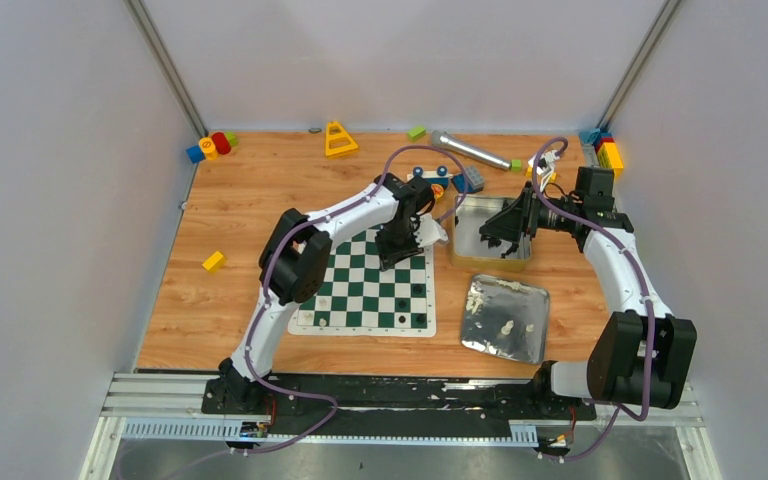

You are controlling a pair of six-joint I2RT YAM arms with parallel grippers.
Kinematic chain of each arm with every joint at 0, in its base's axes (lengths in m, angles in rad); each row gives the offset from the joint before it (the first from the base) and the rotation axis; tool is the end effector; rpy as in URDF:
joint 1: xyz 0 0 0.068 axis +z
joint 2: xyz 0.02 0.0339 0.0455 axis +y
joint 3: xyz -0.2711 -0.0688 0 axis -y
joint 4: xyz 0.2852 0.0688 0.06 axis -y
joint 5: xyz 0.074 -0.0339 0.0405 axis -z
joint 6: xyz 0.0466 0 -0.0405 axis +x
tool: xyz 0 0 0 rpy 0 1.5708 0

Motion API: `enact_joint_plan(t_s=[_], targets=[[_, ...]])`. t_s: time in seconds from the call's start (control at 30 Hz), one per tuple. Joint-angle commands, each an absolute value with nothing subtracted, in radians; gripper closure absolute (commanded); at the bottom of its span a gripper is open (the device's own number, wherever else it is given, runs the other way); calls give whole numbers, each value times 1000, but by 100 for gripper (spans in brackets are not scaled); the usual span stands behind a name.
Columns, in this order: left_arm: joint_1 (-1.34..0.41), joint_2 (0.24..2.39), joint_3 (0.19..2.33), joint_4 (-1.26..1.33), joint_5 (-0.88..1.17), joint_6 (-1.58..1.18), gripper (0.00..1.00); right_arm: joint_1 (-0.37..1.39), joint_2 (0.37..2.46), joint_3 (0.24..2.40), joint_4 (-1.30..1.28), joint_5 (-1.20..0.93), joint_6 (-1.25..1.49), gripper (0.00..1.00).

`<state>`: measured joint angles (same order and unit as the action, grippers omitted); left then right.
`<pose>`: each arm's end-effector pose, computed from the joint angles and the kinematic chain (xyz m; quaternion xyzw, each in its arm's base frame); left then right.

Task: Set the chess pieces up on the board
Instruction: Move the chess piece to the chessboard.

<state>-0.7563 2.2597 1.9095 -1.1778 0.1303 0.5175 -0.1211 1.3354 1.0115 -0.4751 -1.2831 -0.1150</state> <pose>0.3493 -0.3379 0.1612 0.5944 0.8012 -0.0672 0.0134 0.3102 0.0073 0.2807 -0.2230 0.7429 0.5151 0.3648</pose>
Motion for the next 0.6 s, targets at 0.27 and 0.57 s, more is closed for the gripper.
enact_joint_plan(t_s=[0.27, 0.57], targets=[[-745, 2282, 1932, -1194, 170, 504, 91, -127, 1336, 1008, -459, -1307, -138, 45], [-741, 2310, 2035, -1202, 182, 486, 100, -127, 1335, 1009, -459, -1308, -137, 46]])
